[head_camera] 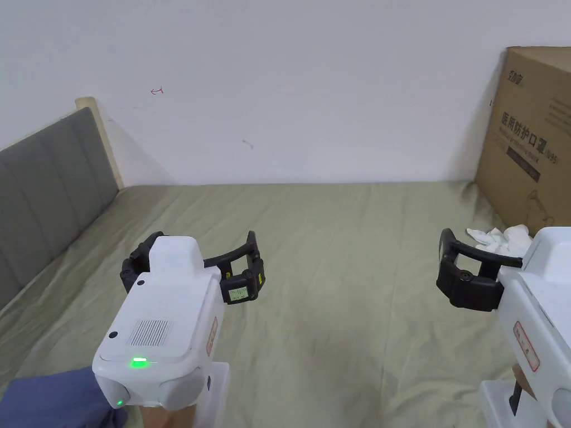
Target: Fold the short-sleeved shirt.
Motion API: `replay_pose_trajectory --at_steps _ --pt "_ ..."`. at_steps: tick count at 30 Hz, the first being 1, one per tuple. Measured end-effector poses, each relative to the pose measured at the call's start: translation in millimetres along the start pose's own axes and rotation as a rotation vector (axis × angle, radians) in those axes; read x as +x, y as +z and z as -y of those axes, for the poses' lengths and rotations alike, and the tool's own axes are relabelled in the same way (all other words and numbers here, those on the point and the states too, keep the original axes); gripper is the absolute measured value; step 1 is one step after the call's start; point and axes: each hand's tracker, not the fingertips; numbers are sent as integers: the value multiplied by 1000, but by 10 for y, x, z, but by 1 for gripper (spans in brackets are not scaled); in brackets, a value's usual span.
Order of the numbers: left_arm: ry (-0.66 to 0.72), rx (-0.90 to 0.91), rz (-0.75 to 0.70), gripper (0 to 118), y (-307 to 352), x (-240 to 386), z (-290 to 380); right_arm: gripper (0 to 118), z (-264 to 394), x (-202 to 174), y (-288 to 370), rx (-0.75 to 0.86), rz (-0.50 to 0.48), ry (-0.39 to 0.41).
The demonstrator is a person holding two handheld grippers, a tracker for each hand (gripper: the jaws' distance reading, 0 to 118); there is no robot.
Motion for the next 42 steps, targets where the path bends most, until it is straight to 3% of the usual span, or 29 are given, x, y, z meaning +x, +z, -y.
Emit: replay_pose_trajectory --at_steps 42 --pt "-8 30 -14 118 40 -20 -61 118 -102 -86 17 22 -3 4"
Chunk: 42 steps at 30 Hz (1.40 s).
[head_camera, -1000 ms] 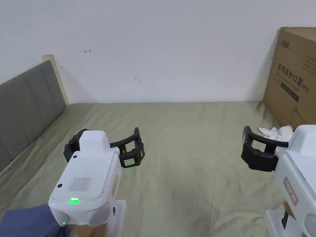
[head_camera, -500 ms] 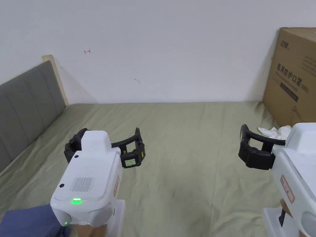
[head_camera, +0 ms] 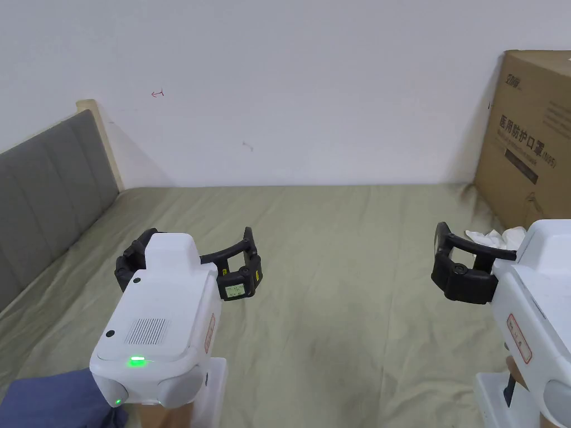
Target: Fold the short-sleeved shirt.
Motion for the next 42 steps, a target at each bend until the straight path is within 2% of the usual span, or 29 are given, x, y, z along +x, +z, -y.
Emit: replay_pose_trajectory --at_steps 36,40,42 --pt "-11 5 0 118 28 7 -20 118 27 28 2 8 15 25" --pt "-6 1 7 118 39 5 -14 118 6 16 -4 -93 61 -65" --pt "-2 5 8 118 49 -3 -15 118 3 76 -42 -208 66 -148"
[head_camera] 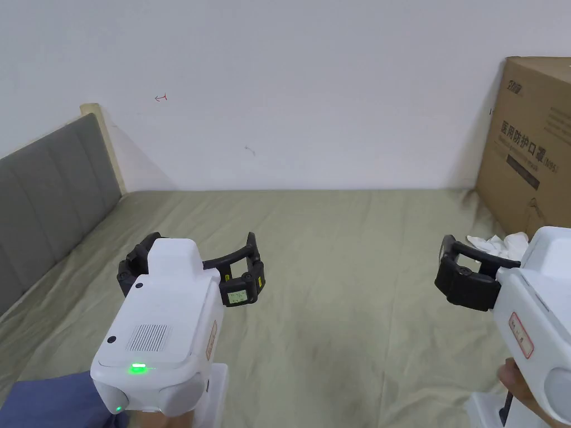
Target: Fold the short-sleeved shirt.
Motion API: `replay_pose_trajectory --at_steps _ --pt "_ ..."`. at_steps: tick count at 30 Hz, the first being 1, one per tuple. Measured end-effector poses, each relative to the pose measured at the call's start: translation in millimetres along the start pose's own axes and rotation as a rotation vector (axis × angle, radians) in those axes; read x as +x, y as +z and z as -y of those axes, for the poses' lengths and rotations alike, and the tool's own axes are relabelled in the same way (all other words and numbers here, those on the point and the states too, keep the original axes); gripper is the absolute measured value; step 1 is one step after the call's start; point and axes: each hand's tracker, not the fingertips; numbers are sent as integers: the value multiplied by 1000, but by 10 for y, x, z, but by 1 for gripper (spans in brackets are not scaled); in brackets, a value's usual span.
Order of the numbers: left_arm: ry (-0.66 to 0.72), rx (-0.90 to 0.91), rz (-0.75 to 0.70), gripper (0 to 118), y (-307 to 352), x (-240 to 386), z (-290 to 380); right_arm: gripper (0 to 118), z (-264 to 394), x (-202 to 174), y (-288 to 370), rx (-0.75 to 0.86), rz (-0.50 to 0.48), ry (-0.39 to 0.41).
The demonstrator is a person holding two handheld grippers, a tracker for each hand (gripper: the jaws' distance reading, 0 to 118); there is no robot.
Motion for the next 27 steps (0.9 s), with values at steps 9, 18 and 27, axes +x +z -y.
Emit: replay_pose_trajectory --at_steps 9,18,27 --pt "5 9 10 118 0 -11 -34 117 -176 121 -123 -409 112 -171" --pt "19 10 9 118 -30 -1 -17 116 -146 97 -167 -345 93 -39" --pt "18 9 13 118 -27 -8 -10 116 -167 38 -101 -305 74 -83"
